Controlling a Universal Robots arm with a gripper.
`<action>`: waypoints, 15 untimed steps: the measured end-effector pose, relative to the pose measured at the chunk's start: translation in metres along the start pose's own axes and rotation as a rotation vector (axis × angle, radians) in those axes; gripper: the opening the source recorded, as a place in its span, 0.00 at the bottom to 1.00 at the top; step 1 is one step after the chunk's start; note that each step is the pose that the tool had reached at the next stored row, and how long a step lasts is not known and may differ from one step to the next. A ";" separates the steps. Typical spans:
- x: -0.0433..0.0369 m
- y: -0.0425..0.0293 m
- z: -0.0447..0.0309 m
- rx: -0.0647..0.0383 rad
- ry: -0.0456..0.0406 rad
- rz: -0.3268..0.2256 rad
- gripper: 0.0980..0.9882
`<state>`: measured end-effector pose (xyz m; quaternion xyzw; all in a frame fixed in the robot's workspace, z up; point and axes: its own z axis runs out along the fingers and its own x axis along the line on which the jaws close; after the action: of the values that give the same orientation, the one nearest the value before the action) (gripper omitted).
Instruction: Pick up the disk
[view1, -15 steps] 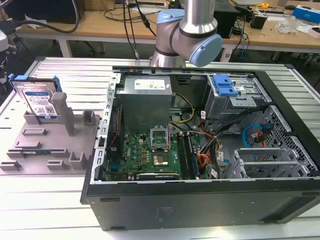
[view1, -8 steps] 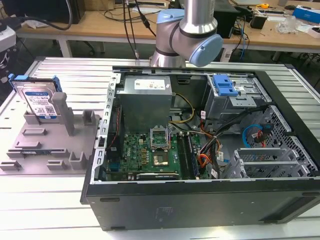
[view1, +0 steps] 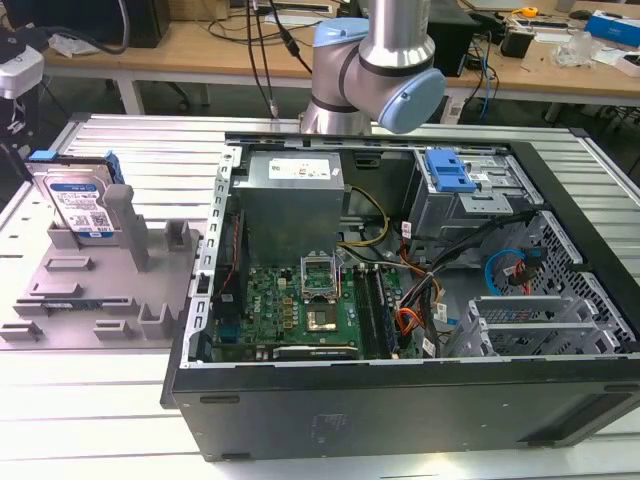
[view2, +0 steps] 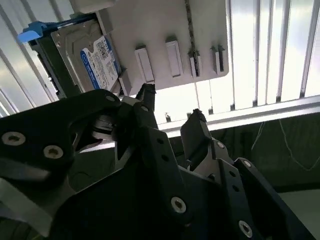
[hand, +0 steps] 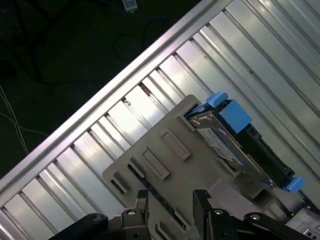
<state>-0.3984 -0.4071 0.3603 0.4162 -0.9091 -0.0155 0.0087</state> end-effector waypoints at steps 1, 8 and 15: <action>0.0000 0.0000 0.0000 0.000 0.0009 -0.019 0.43; 0.0000 0.0000 0.0007 0.003 0.0070 -0.206 0.43; 0.0000 0.0000 0.0011 0.007 0.0103 -0.361 0.43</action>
<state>-0.3984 -0.4071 0.3592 0.5726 -0.8197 -0.0114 0.0090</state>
